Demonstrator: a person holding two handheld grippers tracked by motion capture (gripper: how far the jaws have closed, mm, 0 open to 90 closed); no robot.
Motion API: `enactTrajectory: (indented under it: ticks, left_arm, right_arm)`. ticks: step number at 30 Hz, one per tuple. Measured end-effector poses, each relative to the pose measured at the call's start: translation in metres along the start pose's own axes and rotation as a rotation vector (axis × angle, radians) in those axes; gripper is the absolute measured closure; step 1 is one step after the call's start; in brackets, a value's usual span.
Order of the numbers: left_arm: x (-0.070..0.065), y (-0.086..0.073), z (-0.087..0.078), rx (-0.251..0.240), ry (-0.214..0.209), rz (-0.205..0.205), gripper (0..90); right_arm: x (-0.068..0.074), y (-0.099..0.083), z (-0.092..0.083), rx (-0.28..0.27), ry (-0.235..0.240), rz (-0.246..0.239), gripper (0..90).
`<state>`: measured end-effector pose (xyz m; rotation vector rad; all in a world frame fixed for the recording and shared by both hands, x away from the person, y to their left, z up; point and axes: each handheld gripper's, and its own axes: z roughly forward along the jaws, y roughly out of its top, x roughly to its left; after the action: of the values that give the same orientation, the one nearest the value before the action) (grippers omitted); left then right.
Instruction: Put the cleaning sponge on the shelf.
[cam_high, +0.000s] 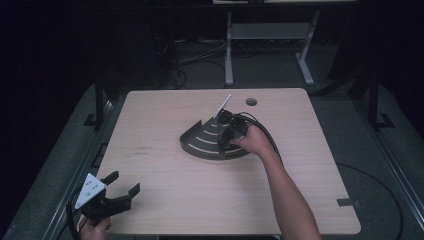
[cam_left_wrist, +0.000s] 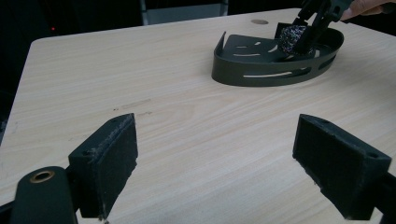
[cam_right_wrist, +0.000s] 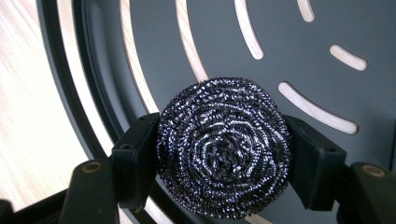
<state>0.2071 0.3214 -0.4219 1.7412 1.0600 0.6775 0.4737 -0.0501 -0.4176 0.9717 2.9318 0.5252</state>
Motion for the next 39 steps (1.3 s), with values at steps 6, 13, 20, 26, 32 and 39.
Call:
enactTrajectory:
  ticks: [6,13,20,26,32,39]
  left_arm:
    - [0.0,0.0,0.0,0.0,-0.001,-0.001,13.2]
    - [0.001,0.0,-0.001,0.0,0.001,0.002,13.2]
    - [0.001,0.001,-0.001,-0.001,0.002,0.003,13.2]
    - [0.001,0.001,-0.001,0.0,0.003,0.002,13.2]
    - [0.001,0.001,0.0,0.0,0.004,0.0,13.2]
    - [0.0,0.001,0.001,0.0,0.001,-0.004,13.2]
  right_arm:
    - [0.001,0.001,0.005,0.013,-0.006,0.004,32.1]
    - [0.001,0.002,0.01,0.023,-0.013,0.011,32.1]
    - [-0.001,0.0,0.012,0.021,-0.003,0.026,31.9]
    - [-0.003,-0.002,0.014,0.028,0.0,0.035,31.5]
    - [-0.005,-0.003,0.015,0.03,0.001,0.036,31.4]
    - [-0.005,-0.004,0.012,0.028,0.005,0.039,29.8]
